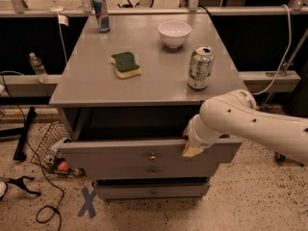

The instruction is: Open top drawer

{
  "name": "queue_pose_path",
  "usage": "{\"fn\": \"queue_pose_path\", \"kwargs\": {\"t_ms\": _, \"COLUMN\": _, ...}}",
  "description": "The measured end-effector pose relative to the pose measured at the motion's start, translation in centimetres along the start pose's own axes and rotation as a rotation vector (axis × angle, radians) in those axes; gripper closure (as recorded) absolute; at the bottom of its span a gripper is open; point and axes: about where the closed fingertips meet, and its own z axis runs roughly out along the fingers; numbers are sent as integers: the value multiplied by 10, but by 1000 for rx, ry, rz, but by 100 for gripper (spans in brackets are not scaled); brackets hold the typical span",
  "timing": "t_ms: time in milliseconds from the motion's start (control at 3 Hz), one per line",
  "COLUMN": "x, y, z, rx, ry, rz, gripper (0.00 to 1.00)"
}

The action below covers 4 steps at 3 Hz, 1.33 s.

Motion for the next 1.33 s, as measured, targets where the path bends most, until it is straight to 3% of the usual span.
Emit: {"fn": "queue_pose_path", "kwargs": {"t_ms": 1333, "x": 0, "y": 0, "z": 0, "rx": 0, "ry": 0, "rz": 0, "gripper": 100}}
